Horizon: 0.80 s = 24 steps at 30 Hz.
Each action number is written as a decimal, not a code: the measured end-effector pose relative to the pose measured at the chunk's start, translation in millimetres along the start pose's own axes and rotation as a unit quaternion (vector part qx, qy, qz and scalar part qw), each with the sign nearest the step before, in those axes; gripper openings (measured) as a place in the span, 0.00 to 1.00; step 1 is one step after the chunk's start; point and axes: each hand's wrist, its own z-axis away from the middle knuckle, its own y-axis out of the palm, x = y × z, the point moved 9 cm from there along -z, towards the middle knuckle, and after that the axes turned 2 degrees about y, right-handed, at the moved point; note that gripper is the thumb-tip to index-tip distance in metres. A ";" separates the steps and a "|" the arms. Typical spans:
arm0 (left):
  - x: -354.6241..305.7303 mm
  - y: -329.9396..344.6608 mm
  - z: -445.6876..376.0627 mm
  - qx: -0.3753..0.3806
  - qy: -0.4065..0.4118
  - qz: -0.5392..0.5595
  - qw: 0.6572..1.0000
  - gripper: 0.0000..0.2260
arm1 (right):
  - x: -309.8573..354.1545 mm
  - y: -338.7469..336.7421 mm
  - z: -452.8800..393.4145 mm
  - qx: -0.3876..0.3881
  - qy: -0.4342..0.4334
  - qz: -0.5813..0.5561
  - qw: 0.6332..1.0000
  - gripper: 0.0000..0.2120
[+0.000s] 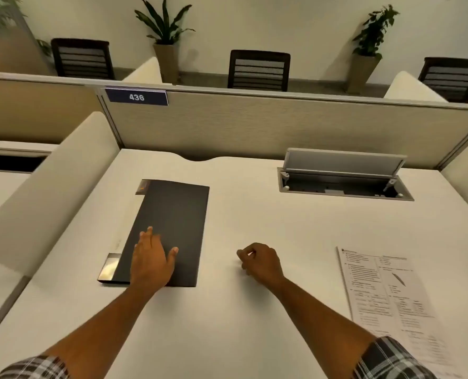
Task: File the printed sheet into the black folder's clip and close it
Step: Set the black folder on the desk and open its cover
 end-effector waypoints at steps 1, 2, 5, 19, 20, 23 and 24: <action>11.1 -4.9 -4.5 -0.008 -0.015 0.011 1.000 0.32 | 2.1 16.0 -5.0 0.015 0.023 -0.060 0.998 0.11; 21.9 -10.7 -7.4 -0.013 -0.031 0.020 0.999 0.32 | 6.8 28.3 -5.5 0.024 0.052 -0.100 0.993 0.11; 54.2 -17.4 -20.5 -0.006 -0.054 0.018 0.998 0.31 | 19.9 62.6 -8.2 0.032 0.097 -0.181 0.978 0.11; 137.1 -22.5 -33.7 -0.033 -0.197 0.042 0.979 0.27 | 41.2 105.9 -29.5 -0.007 0.096 -0.134 0.986 0.10; 136.3 -20.5 -32.7 -0.038 -0.200 0.046 0.978 0.26 | 41.9 106.8 -31.6 -0.002 0.091 -0.121 0.989 0.09; 134.5 -15.0 -29.8 -0.058 -0.204 0.051 0.976 0.26 | 43.6 108.6 -36.1 0.001 0.088 -0.081 0.993 0.07; 134.3 -14.0 -30.0 -0.061 -0.207 0.053 0.975 0.26 | 43.6 109.1 -38.1 -0.001 0.089 -0.064 0.994 0.08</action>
